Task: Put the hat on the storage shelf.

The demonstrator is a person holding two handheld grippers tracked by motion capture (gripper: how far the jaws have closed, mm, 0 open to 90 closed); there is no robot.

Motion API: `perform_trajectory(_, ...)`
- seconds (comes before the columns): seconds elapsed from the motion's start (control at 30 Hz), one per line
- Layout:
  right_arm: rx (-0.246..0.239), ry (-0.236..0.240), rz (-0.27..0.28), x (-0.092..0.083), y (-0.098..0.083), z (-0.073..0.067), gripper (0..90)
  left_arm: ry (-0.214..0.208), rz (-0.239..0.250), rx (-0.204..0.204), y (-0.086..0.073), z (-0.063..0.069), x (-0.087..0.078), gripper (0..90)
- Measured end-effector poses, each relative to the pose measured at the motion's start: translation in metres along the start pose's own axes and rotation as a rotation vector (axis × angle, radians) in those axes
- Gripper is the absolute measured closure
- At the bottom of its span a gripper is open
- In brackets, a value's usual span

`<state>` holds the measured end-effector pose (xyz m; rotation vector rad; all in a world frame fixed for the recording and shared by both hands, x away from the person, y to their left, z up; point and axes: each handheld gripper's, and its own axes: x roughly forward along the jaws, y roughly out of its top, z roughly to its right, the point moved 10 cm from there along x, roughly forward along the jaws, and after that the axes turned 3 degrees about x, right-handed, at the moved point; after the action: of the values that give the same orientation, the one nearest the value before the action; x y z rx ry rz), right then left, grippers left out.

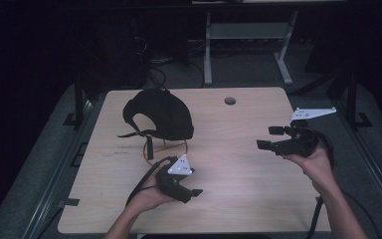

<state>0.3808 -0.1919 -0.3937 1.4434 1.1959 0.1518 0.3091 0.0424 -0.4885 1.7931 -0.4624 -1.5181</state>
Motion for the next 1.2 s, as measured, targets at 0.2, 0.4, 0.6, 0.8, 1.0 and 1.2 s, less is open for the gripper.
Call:
perform_trajectory(0.2, 0.02, -0.015, 0.001, -0.006, -0.013, 0.007, 16.6, -0.001, 0.001, -0.002, 0.0, 0.0, 0.0, 27.9)
perform_trajectory(0.4, 0.041, -0.028, -0.016, -0.011, -0.029, 0.013, 16.6, 0.001, 0.0, 0.0, -0.001, -0.001, 0.001, 27.9)
perform_trajectory(0.6, 0.051, -0.038, -0.024, -0.014, -0.041, 0.016, 16.6, -0.001, -0.008, 0.002, -0.002, 0.0, 0.002, 27.8)
perform_trajectory(0.8, 0.058, -0.042, -0.036, -0.015, -0.054, 0.018, 16.6, 0.0, -0.007, -0.004, -0.003, 0.0, 0.002, 27.8)
perform_trajectory(1.0, 0.071, -0.035, -0.046, -0.016, -0.066, 0.018, 16.6, -0.003, -0.018, 0.0, -0.004, 0.0, 0.002, 27.8)
perform_trajectory(1.2, 0.091, -0.036, -0.053, -0.017, -0.082, 0.019, 16.6, -0.003, -0.017, -0.003, -0.005, 0.0, 0.004, 27.6)
